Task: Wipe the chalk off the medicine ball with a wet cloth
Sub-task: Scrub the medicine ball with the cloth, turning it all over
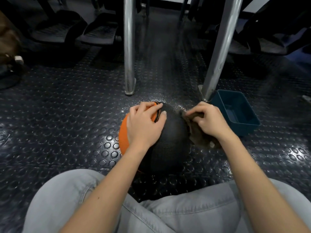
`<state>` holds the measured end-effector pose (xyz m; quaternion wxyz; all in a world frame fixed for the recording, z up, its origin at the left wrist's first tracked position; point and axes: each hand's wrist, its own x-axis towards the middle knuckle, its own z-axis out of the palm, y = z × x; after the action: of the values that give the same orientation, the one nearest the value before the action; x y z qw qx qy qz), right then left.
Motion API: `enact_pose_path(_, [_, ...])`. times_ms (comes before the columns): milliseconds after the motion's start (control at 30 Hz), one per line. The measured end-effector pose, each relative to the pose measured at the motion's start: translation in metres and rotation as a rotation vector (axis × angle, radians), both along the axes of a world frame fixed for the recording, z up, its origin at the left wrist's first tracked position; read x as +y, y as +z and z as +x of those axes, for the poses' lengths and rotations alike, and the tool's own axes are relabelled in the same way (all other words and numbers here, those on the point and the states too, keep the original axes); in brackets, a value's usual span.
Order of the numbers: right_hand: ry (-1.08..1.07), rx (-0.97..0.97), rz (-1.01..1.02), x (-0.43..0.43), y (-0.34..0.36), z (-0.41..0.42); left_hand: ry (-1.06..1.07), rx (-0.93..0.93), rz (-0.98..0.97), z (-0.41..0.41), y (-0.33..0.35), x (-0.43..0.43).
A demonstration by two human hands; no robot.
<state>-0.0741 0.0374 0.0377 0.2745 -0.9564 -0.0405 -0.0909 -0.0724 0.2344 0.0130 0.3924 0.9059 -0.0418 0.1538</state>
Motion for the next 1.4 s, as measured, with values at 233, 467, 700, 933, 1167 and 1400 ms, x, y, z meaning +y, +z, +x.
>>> enact_pose_path(233, [0.223,-0.054,0.424,0.022,0.015,-0.01,-0.004,-0.004,0.007,0.002,0.0,0.002])
enact_pose_path(467, [-0.171,-0.045,0.11,-0.006,-0.002,-0.007,0.006,-0.007,-0.044,0.001,-0.001,0.006])
enact_pose_path(700, [0.129,-0.038,0.259,0.02,0.0,-0.008,0.021,0.013,-0.054,0.003,-0.001,0.009])
enact_pose_path(933, [-0.072,-0.175,0.306,0.014,0.01,-0.009,0.004,0.012,-0.033,0.001,-0.001,0.007])
enact_pose_path(1167, [-0.114,0.033,-0.106,0.01,-0.008,-0.009,-0.005,-0.002,-0.029,0.002,-0.002,0.007])
enact_pose_path(1400, [0.136,-0.131,0.309,0.029,0.016,-0.014,-0.031,-0.024,-0.018,0.004,-0.003,0.011])
